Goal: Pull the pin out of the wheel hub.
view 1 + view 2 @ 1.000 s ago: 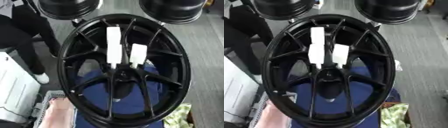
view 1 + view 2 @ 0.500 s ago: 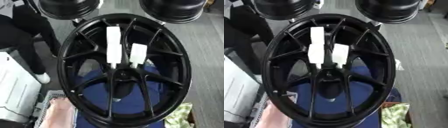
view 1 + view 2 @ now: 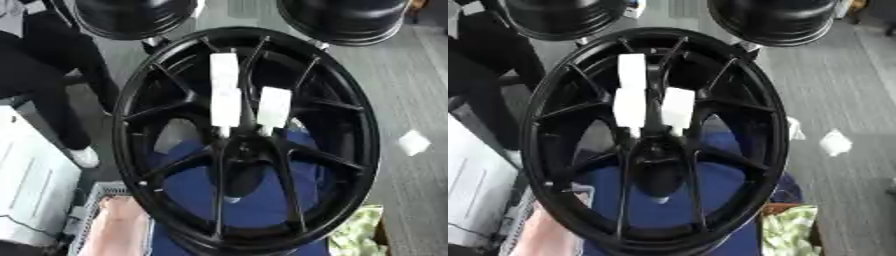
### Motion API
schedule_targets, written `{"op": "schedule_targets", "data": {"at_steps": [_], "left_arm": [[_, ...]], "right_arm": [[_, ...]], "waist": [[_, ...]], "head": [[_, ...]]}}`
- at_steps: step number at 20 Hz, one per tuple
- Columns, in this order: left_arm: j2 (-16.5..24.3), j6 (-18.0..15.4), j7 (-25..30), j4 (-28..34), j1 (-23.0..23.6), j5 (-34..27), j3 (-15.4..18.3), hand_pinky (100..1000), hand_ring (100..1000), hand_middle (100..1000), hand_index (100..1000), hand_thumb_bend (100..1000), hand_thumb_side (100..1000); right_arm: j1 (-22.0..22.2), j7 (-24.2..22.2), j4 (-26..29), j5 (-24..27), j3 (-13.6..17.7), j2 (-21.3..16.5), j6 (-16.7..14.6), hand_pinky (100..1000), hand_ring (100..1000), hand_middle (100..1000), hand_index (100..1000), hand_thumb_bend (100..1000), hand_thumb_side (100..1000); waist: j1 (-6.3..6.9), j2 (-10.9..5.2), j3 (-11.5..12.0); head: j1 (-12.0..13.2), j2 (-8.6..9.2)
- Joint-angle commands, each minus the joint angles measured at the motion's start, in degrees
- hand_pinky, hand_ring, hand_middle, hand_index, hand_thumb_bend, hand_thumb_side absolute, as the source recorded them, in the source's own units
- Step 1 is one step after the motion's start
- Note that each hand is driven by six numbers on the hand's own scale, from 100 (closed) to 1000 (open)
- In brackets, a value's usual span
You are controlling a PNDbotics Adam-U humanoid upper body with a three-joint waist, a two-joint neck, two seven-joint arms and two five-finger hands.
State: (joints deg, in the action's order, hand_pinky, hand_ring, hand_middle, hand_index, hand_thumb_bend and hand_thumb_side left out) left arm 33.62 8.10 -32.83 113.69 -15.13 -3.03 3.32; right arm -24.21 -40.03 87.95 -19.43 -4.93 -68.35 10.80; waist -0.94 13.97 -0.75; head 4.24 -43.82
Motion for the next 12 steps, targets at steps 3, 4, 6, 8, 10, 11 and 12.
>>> {"op": "schedule_targets", "data": {"at_steps": [3, 4, 6, 8, 10, 11, 12], "left_arm": [[1.0, 0.0, 0.1, 0.9, -0.6, 0.2, 0.5, 654, 871, 707, 771, 446, 773], [1.0, 0.0, 0.1, 0.9, -0.6, 0.2, 0.5, 654, 871, 706, 771, 446, 772], [1.0, 0.0, 0.1, 0.9, -0.6, 0.2, 0.5, 654, 871, 706, 771, 445, 774], [1.0, 0.0, 0.1, 0.9, -0.6, 0.2, 0.4, 654, 871, 706, 771, 444, 774], [1.0, 0.0, 0.1, 0.9, -0.6, 0.2, 0.4, 654, 872, 706, 771, 444, 774], [1.0, 0.0, 0.1, 0.9, -0.6, 0.2, 0.4, 654, 872, 706, 771, 444, 774], [1.0, 0.0, 0.1, 0.9, -0.6, 0.2, 0.4, 654, 871, 706, 771, 444, 774]], "right_arm": [[-1.0, 0.3, -0.4, 0.1, 1.4, -1.6, -0.3, 886, 959, 922, 948, 100, 457], [-1.1, 0.4, -0.3, 0.1, 1.5, -1.6, -0.3, 886, 958, 922, 947, 100, 448], [-1.3, 0.8, -0.2, 0.2, 1.5, -1.6, -0.1, 885, 956, 920, 947, 100, 424], [-1.7, 1.1, 0.0, 0.3, 1.6, -1.5, -0.1, 884, 952, 918, 947, 100, 396], [-2.2, 1.6, 0.4, 0.6, 1.8, -1.4, 0.0, 883, 949, 916, 946, 100, 396], [-2.4, 1.8, 0.6, 0.7, 1.8, -1.4, 0.0, 881, 945, 913, 945, 100, 363], [-2.8, 2.0, 0.8, 0.9, 1.8, -1.3, 0.0, 880, 941, 911, 944, 100, 424]], "waist": [[0.56, -0.09, 0.0], [0.54, -0.09, 0.0], [0.51, -0.12, 0.0], [0.48, -0.15, 0.0], [0.43, -0.18, 0.0], [0.42, -0.2, 0.0], [0.4, -0.23, 0.1]], "head": [[0.2, -0.3], [0.2, -0.3], [0.2, -0.3], [0.2, -0.3], [0.2, -0.3], [0.2, -0.3], [0.3, -0.3]]}}
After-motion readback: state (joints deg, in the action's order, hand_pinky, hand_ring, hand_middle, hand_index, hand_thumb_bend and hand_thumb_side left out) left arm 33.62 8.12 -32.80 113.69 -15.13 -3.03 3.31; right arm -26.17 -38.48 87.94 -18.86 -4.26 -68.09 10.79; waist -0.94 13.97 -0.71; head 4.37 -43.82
